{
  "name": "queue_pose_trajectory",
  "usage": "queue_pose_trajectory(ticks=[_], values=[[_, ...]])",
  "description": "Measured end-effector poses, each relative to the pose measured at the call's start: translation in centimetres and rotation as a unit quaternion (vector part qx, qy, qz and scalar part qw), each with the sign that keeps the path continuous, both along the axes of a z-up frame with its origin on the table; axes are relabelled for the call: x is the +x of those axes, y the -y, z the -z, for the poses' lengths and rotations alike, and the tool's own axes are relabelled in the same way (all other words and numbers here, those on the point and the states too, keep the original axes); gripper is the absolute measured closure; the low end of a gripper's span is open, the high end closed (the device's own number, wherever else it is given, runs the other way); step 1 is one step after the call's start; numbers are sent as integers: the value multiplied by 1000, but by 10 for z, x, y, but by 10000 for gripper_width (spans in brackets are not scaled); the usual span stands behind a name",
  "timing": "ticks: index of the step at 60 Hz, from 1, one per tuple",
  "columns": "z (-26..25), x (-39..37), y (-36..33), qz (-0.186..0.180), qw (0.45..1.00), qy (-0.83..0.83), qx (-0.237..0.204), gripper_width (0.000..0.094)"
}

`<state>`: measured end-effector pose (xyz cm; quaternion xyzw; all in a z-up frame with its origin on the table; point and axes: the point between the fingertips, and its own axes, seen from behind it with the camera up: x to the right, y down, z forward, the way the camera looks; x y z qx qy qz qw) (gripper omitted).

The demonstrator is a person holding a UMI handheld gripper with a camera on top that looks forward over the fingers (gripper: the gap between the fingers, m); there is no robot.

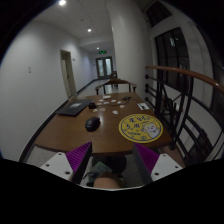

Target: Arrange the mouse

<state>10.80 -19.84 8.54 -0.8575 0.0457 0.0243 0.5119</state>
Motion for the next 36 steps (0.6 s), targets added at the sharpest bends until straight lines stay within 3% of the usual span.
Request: queue_pose_trajectory(ticks=[11, 29, 36], values=[[9, -23, -33, -18, 1000, 9, -14, 102], [65, -110, -154, -91, 994, -9, -53, 101], [87, -131, -210, -87, 993, -35, -75, 114]])
